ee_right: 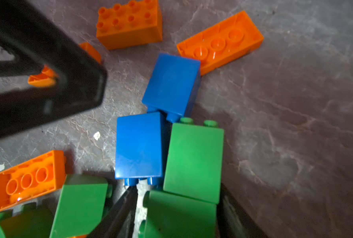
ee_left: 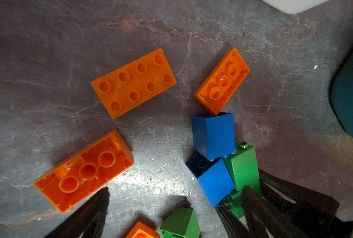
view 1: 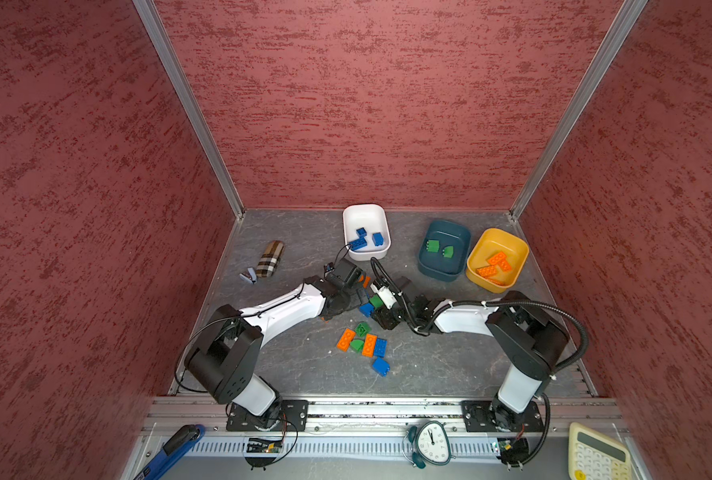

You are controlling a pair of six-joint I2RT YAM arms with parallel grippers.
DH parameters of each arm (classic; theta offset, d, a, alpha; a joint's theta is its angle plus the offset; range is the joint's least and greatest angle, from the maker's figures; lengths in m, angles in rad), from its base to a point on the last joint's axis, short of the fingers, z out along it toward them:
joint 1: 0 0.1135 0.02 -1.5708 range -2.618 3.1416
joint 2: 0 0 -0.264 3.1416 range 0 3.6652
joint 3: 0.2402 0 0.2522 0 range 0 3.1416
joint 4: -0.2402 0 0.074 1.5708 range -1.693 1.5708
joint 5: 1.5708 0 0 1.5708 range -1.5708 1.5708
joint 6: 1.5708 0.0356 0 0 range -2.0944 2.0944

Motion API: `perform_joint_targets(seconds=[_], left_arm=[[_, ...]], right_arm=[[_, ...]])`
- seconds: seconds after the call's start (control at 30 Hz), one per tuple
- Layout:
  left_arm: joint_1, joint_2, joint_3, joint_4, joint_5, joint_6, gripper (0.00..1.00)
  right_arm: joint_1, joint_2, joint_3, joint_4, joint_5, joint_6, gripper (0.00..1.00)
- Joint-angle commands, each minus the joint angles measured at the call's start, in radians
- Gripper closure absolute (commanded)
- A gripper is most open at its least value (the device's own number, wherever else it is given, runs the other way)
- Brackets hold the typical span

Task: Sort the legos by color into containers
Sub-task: 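Move the right gripper back to the pile and grasp a green brick, then carry the green brick into the teal tub with right gripper while left grasps blue brick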

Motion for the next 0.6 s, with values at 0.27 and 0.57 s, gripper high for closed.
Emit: perform_joint_targets(seconds=[0.27, 0.57], left_arm=[[-0.021, 0.032, 0.025, 0.023, 0.004, 0.068, 0.0], [-0.058, 0.063, 0.05, 0.031, -0.013, 0.128, 0.01]], right_arm=[[0.001, -0.108, -0.091, 0.102, 0.096, -0.062, 0.62], [-0.063, -0.269, -0.199, 0.168, 0.206, -0.075, 0.7]])
